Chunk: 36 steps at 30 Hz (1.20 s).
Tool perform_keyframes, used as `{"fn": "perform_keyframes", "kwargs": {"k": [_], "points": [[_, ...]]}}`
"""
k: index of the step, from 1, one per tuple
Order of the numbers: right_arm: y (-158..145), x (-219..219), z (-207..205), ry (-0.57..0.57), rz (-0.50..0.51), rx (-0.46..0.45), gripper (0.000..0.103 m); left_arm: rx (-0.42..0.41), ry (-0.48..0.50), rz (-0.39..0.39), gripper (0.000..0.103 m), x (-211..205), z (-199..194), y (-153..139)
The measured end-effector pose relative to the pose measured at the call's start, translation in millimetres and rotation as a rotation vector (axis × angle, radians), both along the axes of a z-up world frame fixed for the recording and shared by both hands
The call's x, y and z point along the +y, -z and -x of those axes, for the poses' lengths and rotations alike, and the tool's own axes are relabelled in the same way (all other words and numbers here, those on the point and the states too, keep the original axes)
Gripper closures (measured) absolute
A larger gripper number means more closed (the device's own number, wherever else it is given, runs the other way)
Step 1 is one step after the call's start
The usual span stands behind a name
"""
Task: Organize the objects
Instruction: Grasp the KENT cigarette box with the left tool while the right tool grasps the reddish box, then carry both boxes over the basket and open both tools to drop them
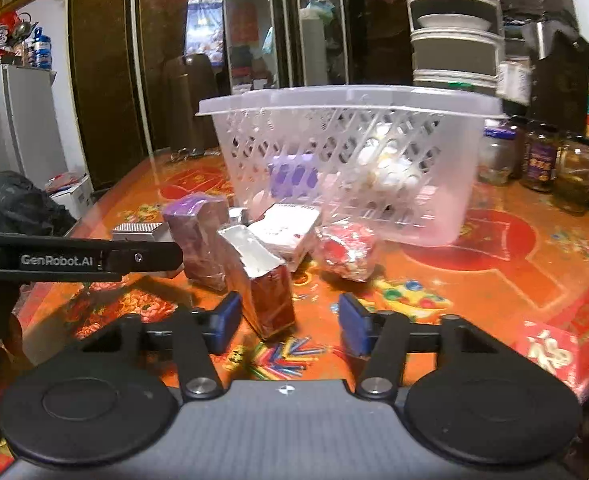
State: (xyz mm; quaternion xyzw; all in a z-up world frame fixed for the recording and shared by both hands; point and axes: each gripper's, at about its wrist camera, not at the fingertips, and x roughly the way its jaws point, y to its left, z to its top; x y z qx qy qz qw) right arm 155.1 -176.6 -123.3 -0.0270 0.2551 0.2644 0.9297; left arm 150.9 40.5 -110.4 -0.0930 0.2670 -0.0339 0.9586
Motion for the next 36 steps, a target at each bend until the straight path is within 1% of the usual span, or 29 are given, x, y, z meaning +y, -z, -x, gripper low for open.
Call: {"fn": "perform_keyframes", "kwargs": {"k": [5,7,9,15,23,28,30,33,36], "points": [[-1,9,0,-0.024,0.01,-0.018,0.049,0.001,0.009,-0.001,0.042,-1,-1,0],[-2,10,0,-0.03,0.018,-0.016,0.062,0.0,0.011,-0.001,0.042,-1,-1,0],[-2,8,1,-0.035,0.016,-0.01,0.071,-0.002,0.01,-0.002,0.042,-1,-1,0],[-5,-6,13,0.001,0.002,-0.022,0.072,-0.017,0.012,-0.002,0.042,-1,1,-2],[-11,-47,22,0.094,-0.061,-0.009,0.073,-0.056,0.027,-0.013,0.042,-5,6,-6],[-23,-61,30,0.117,-0.1,-0.047,0.073,-0.102,0.026,-0.026,0.042,-7,12,-12],[-25,-64,32,0.12,-0.105,-0.053,0.073,-0.116,0.025,-0.048,0.042,-10,14,-16],[-33,-74,33,0.121,-0.121,-0.061,0.073,-0.116,0.04,-0.023,0.042,-8,20,-29],[-51,-86,32,0.105,-0.159,-0.081,0.073,-0.127,0.045,-0.052,0.042,-9,26,-48]]}}
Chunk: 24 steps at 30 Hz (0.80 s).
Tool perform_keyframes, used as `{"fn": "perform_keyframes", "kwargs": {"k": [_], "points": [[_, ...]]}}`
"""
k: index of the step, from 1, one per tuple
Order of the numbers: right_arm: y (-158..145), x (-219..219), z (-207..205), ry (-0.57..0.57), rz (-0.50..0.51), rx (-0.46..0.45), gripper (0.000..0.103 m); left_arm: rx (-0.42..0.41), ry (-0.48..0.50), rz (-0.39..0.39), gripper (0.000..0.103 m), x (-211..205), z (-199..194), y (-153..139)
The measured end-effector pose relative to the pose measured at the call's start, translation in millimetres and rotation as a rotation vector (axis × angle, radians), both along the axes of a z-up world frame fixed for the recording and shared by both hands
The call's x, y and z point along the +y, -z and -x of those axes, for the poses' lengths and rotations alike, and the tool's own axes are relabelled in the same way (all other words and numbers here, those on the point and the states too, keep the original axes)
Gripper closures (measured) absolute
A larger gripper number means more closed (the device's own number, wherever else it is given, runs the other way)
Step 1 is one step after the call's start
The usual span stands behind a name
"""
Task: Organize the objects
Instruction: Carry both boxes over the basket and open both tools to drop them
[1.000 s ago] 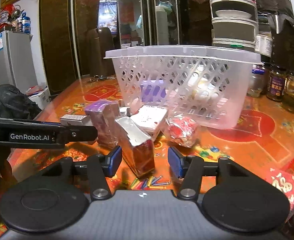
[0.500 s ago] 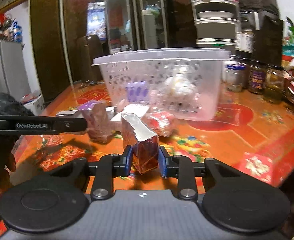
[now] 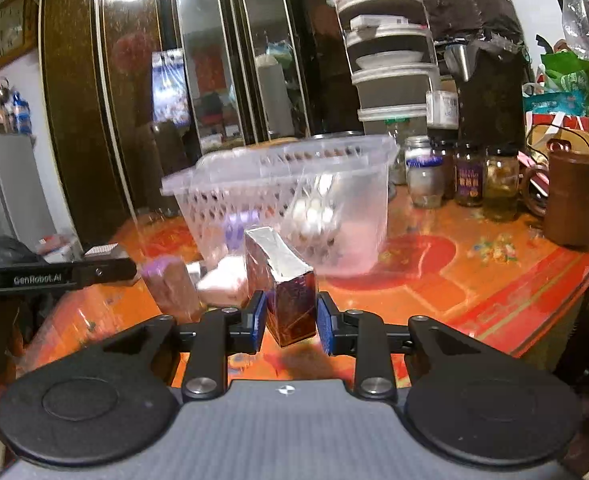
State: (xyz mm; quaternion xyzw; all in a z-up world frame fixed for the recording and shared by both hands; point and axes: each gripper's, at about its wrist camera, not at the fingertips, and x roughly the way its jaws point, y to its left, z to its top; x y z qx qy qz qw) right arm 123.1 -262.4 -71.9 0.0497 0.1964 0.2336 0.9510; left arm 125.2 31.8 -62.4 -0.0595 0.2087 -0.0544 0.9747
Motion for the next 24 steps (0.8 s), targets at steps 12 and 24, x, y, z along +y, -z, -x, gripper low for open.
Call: {"fn": "perform_keyframes", "kwargs": {"k": [12,24], "points": [[-112,25,-82,-0.016,0.121,-0.107,0.073,-0.045,0.1,0.001,0.042,-11,-90,-116],[-70,76,-229,0.002,0.289,0.253,0.073,0.347,0.046,0.048,0.042,-7,-245,-57]]}}
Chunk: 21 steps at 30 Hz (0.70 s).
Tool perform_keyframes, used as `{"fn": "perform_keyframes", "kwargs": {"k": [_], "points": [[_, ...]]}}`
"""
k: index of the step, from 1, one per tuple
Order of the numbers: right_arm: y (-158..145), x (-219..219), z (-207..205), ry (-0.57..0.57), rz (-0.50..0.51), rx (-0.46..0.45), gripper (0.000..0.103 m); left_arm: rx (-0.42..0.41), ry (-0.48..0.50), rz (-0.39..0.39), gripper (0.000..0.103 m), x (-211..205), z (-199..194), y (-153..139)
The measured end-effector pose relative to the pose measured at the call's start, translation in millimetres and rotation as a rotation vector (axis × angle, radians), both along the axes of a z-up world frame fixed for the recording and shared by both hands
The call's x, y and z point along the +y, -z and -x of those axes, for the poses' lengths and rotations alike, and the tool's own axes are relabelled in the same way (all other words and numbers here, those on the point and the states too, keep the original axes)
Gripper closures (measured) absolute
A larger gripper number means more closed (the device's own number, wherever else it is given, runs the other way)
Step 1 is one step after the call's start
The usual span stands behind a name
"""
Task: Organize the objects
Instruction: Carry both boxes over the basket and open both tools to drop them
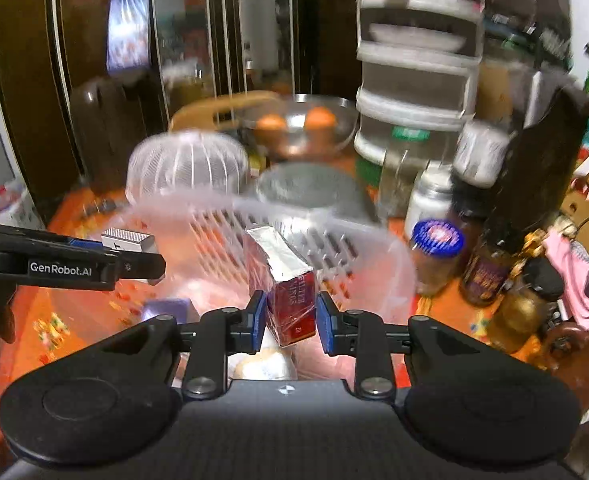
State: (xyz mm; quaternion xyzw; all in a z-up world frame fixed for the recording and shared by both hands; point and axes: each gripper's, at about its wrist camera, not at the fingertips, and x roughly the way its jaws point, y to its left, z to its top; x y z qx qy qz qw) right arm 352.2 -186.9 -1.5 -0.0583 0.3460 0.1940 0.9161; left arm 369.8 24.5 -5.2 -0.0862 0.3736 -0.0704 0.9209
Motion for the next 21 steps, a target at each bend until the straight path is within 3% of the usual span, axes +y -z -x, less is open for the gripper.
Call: {"fn": "perform_keyframes", "kwargs": {"k": [9,11,15,19,20,21], "points": [[21,10,-13,-0.019,0.036,0.06,0.072,0.031,0.026,-0.027,0.041,-6,-8,16],[21,11,-10,-0.026,0.04,0.048,0.067,0.018,0.028,-0.037,0.034,-8,-5,18],[8,9,5,-0.026,0.04,-0.032,0.035,-0.068,0.032,-0.002,0.021,-8,10,11],[-16,-14,49,0.0,-0.038,-0.179,0.0,-0.228,0.008,-0.012,0.007,-3,59,-7],[-19,-20,61,0.005,-0.057,-0.205,0.0,-0.27,0.007,-0.01,0.0,-1,77,-11],[-21,-27,74,0.007,-0.078,-0.221,0.0,-0.307,0.004,-0.009,0.0,2,94,-13]]}}
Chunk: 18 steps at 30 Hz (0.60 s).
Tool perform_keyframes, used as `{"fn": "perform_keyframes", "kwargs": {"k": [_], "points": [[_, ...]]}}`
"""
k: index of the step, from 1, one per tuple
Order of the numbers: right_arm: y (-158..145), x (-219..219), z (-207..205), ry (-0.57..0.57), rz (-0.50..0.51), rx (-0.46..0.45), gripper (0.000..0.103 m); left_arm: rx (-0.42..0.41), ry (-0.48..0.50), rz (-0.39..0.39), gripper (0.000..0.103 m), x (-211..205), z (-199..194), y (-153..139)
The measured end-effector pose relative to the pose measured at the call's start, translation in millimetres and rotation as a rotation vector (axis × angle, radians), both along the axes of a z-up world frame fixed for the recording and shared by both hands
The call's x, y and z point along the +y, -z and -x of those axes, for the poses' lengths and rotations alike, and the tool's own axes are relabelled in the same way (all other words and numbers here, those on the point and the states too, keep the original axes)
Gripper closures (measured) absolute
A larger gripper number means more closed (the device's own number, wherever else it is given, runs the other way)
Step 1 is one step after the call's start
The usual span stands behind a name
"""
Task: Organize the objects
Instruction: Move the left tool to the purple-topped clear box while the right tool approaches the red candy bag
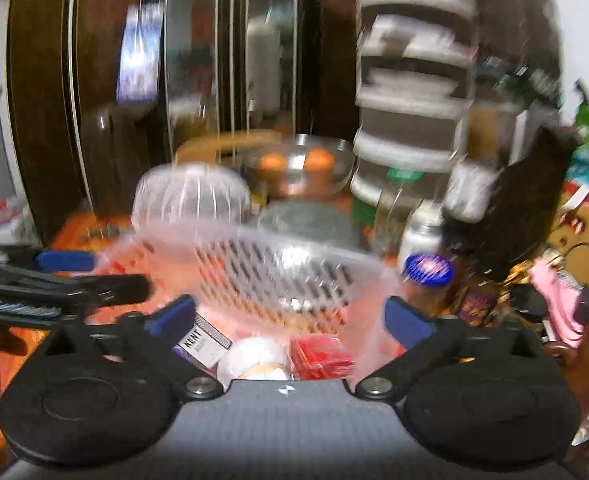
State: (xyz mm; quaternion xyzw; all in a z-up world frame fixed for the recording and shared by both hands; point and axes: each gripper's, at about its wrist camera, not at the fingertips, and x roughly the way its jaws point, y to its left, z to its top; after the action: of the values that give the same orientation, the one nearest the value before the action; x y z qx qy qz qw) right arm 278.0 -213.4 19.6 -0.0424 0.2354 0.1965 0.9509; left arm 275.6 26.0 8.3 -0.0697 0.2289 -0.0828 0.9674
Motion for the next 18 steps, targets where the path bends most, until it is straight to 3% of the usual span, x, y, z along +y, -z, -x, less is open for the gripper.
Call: {"fn": "perform_keyframes", "kwargs": {"k": [4,9,13,18], "points": [[8,-20,51,0.03,-0.043,-0.032,0.0,-0.068,0.001,0.004,0.0,9,61,-1],[40,-28,108,0.011,-0.141,-0.027,0.0,-0.032,-0.044,-0.063,0.0,10,124,14],[68,-23,135,0.01,-0.162,0.011,0.0,-0.007,-0.08,-0.064,0.0,9,147,36],[79,-24,153,0.028,-0.185,0.003,0.0,0.036,-0.08,-0.03,0.004,16,154,63]]}}
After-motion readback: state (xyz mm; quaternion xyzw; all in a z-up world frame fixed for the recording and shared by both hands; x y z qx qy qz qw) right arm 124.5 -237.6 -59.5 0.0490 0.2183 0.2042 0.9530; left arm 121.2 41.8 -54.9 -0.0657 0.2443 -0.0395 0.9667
